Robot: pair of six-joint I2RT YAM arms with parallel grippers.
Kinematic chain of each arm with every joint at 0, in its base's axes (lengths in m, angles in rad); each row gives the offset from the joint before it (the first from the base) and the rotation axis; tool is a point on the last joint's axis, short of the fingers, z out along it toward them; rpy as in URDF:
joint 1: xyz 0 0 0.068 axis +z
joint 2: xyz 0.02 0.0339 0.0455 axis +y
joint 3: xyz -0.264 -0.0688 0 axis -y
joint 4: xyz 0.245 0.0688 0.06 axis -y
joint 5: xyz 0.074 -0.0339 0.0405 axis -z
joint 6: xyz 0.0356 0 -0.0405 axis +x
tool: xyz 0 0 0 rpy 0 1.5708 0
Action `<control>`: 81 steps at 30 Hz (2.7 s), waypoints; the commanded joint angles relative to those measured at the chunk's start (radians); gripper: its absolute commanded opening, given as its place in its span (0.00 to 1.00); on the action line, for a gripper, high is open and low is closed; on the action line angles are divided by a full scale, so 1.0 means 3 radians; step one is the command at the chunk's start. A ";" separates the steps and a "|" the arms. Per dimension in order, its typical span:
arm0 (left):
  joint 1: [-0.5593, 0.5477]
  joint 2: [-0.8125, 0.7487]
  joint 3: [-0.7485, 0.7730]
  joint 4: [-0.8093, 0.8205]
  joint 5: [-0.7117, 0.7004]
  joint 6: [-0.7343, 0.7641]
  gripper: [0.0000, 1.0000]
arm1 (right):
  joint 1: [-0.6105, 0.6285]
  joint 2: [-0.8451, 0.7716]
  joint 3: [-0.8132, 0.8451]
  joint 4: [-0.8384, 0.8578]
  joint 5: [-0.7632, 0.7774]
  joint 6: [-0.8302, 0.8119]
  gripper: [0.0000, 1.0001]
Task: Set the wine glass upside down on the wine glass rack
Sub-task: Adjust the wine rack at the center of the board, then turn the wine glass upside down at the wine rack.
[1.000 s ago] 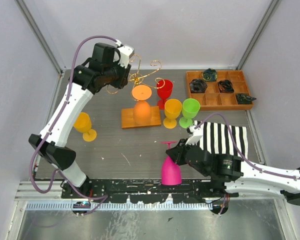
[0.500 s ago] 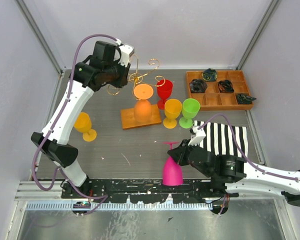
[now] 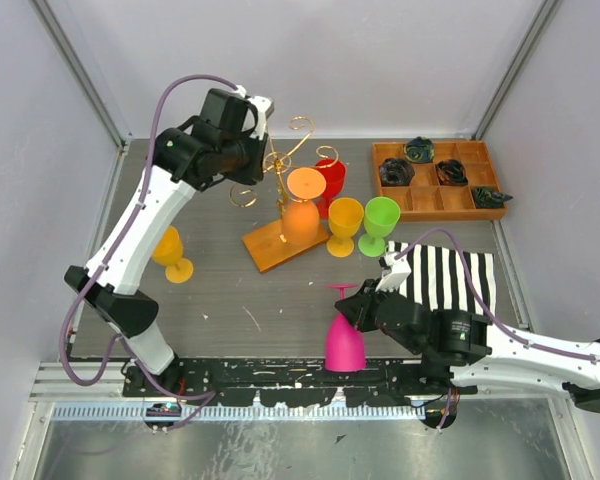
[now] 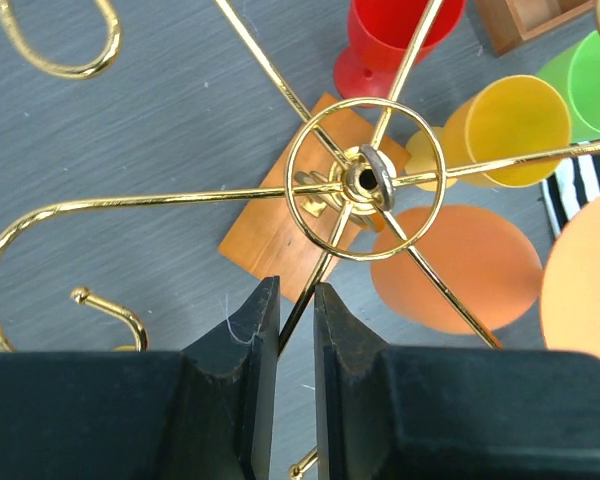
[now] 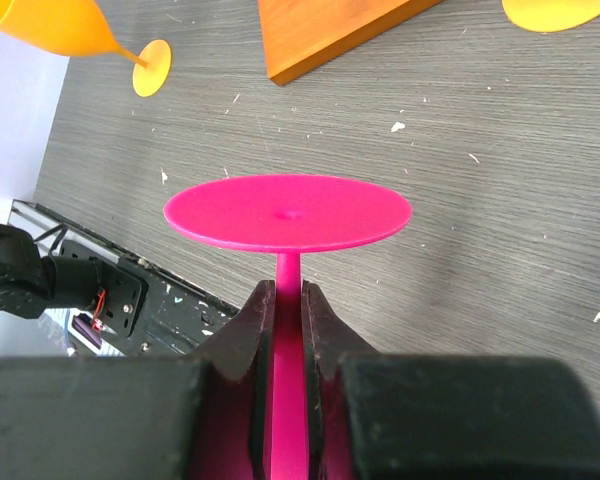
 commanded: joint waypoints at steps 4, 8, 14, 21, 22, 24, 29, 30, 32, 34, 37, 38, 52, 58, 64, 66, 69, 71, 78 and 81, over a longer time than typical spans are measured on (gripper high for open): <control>-0.0154 -0.0016 -0.0047 -0.0046 -0.0340 -0.0726 0.12 | -0.0001 -0.0007 -0.0001 0.0133 0.0090 0.0063 0.01; -0.0179 -0.0055 -0.0114 0.0035 -0.0363 -0.0889 0.11 | 0.0000 -0.0061 -0.0029 0.0128 0.0090 0.0075 0.01; -0.0308 -0.0123 -0.0185 0.0095 -0.0495 -0.0962 0.19 | -0.0001 -0.0079 -0.0044 0.0120 0.0105 0.0094 0.01; -0.0309 -0.0148 -0.0018 0.0046 -0.0424 -0.0860 0.29 | 0.0000 -0.0064 -0.0034 0.0121 0.0120 0.0104 0.01; -0.0312 -0.0132 0.0032 0.0021 -0.0423 -0.0838 0.31 | 0.0000 -0.0056 -0.0029 0.0123 0.0125 0.0107 0.01; -0.0310 -0.0106 0.0121 -0.0049 -0.0442 -0.0783 0.34 | 0.0000 -0.0036 -0.0024 0.0127 0.0131 0.0111 0.01; -0.0309 -0.0080 0.0203 -0.0088 -0.0453 -0.0721 0.42 | 0.0000 0.0010 -0.0024 0.0154 0.0116 0.0119 0.01; -0.0309 -0.0084 0.0206 -0.0075 -0.0437 -0.0713 0.42 | 0.0000 0.0023 -0.0020 0.0161 0.0111 0.0120 0.01; -0.0313 -0.0110 0.0204 -0.0053 -0.0396 -0.0693 0.42 | -0.0001 0.0041 -0.0012 0.0166 0.0106 0.0115 0.01; -0.0308 -0.0146 0.0204 -0.0017 -0.0344 -0.0641 0.42 | 0.0000 0.0054 -0.0003 0.0159 0.0110 0.0111 0.01; -0.0312 -0.0267 0.0163 0.0087 -0.0165 -0.0495 0.43 | -0.0001 0.0060 -0.0005 0.0166 0.0127 0.0104 0.01; -0.0309 -0.0330 0.0133 0.0145 -0.0122 -0.0461 0.45 | 0.0000 0.0067 -0.0010 0.0170 0.0135 0.0097 0.01; 0.0007 -0.1258 -0.0823 0.1003 -0.0261 -0.0068 0.60 | 0.0000 0.0079 -0.0035 0.1153 -0.0075 -0.1361 0.01; 0.0390 -0.1352 -0.1110 0.1176 -0.0153 -0.0153 0.63 | 0.0000 0.0023 -0.0201 0.2084 -0.0224 -0.2321 0.01; 0.0694 -0.1385 -0.1381 0.1416 0.0397 -0.0354 0.67 | -0.0003 -0.0045 -0.0607 0.3426 -0.0450 -0.3483 0.01; 0.0777 -0.1386 -0.1467 0.1506 0.0565 -0.0412 0.69 | -0.0003 -0.0007 -0.0767 0.3911 -0.0511 -0.3777 0.01; 0.0843 -0.1386 -0.1586 0.1655 0.0745 -0.0505 0.71 | 0.0000 0.0157 -0.0867 0.4495 -0.0457 -0.3973 0.01; 0.0852 -0.1360 -0.1649 0.1733 0.0758 -0.0557 0.73 | 0.0000 0.0339 -0.0804 0.4651 -0.0471 -0.4087 0.01; 0.0863 -0.1360 -0.1986 0.2136 0.0857 -0.0837 0.72 | 0.0000 0.0945 -0.0665 0.5561 -0.0771 -0.4359 0.01; 0.0870 -0.1374 -0.2076 0.2186 0.0792 -0.0838 0.72 | -0.0001 0.1208 -0.0492 0.5640 -0.0586 -0.4465 0.01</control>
